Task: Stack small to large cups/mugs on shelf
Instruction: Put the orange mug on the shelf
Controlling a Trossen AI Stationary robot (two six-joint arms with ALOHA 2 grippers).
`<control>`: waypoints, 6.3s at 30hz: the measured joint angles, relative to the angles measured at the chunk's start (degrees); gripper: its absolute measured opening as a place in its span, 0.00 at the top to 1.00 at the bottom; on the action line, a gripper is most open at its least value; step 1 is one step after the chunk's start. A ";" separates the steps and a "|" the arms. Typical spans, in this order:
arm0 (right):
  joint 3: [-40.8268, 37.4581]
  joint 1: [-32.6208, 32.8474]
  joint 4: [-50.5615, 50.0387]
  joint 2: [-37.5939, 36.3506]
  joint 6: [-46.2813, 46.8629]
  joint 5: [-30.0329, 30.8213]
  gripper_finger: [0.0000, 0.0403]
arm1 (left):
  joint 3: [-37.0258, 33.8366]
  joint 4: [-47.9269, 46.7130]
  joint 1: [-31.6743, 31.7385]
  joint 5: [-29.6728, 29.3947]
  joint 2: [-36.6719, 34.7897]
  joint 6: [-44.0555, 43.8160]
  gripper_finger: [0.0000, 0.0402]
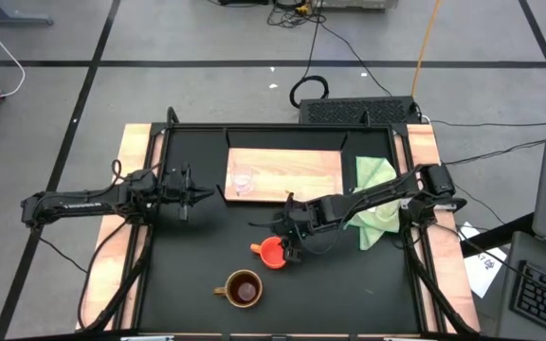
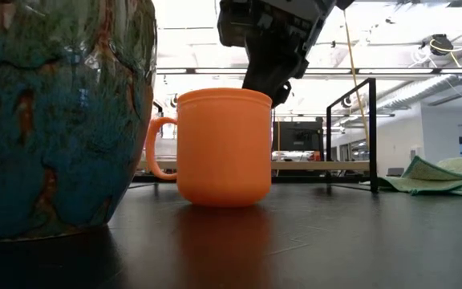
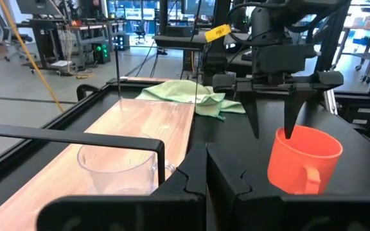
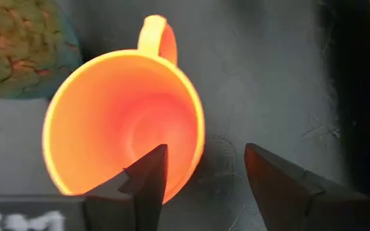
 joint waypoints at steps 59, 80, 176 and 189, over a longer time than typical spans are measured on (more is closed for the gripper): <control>-4.12 1.18 -10.89 -5.20 -43.02 -10.14 1.00 | -0.02 5.04 0.00 -0.32 0.00 -3.67 0.99; -4.31 2.64 -5.32 -4.93 -38.72 -10.80 0.95 | -0.02 4.10 0.00 -0.32 -0.01 -3.76 0.99; 1.18 5.88 -25.65 -9.36 32.41 -6.24 0.68 | -0.02 0.94 -0.02 2.41 -0.02 0.93 0.99; 1.16 5.97 -25.98 -4.83 31.43 -6.77 0.68 | -0.02 -0.34 0.00 2.76 -0.01 0.88 0.99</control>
